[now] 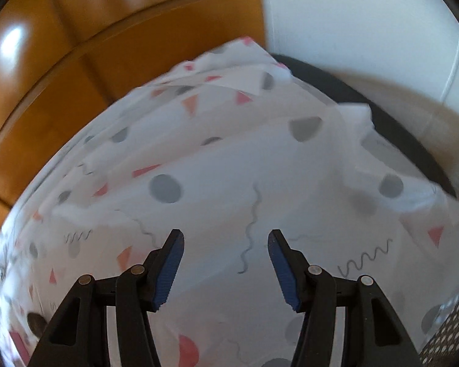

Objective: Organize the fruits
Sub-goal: 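Grasp the orange carrot on the cloth with the left gripper, then carry the carrot into the pink tray and open the left gripper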

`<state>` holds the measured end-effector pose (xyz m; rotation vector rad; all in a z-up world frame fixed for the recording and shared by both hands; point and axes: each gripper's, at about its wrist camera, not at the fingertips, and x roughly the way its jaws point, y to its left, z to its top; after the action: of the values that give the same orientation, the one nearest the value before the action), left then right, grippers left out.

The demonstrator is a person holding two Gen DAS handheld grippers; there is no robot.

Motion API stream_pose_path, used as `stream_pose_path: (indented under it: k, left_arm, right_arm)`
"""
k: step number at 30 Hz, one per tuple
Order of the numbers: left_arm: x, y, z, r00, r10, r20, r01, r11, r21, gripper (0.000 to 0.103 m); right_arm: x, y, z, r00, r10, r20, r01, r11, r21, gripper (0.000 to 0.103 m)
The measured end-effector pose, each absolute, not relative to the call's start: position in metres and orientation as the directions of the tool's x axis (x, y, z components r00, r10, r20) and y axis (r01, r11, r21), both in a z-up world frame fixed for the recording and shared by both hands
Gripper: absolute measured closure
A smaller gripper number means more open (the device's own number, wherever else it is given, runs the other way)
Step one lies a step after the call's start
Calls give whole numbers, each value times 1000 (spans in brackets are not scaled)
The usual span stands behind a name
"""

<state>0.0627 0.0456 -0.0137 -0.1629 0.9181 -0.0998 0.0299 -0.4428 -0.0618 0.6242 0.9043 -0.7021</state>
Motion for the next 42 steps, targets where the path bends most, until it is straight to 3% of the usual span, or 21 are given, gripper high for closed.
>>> stream_pose_path:
  k: [3, 17, 20, 23, 26, 37, 42]
  left_arm:
    - [83, 18, -30, 539, -202, -817, 72, 978, -194, 55]
    - [135, -45, -87, 412, -198, -889, 84, 980, -180, 57]
    - [136, -54, -89, 440, -201, -876, 132, 979, -158, 75]
    - [136, -47, -89, 436, -222, -872, 127, 974, -185, 76]
    - [133, -41, -78, 450, -233, -862, 129, 972, -196, 85]
    - [112, 17, -30, 541, -283, -792, 87, 955, -282, 85]
    - [100, 57, -3, 624, -235, -746, 46, 963, -264, 85]
  right_arm:
    - [37, -444, -71, 415, -233, -879, 758, 623, 192, 45]
    - [49, -428, -68, 432, -195, -880, 710, 676, 199, 45]
    - [51, -425, -66, 443, -183, -878, 697, 686, 209, 45]
    - [53, -421, -64, 463, -158, -872, 673, 703, 230, 45]
    - [56, -417, -61, 474, -157, -866, 655, 721, 228, 46]
    - [61, -413, -60, 479, -145, -866, 629, 745, 223, 46]
    - [61, -411, -61, 478, -142, -867, 618, 755, 217, 46]
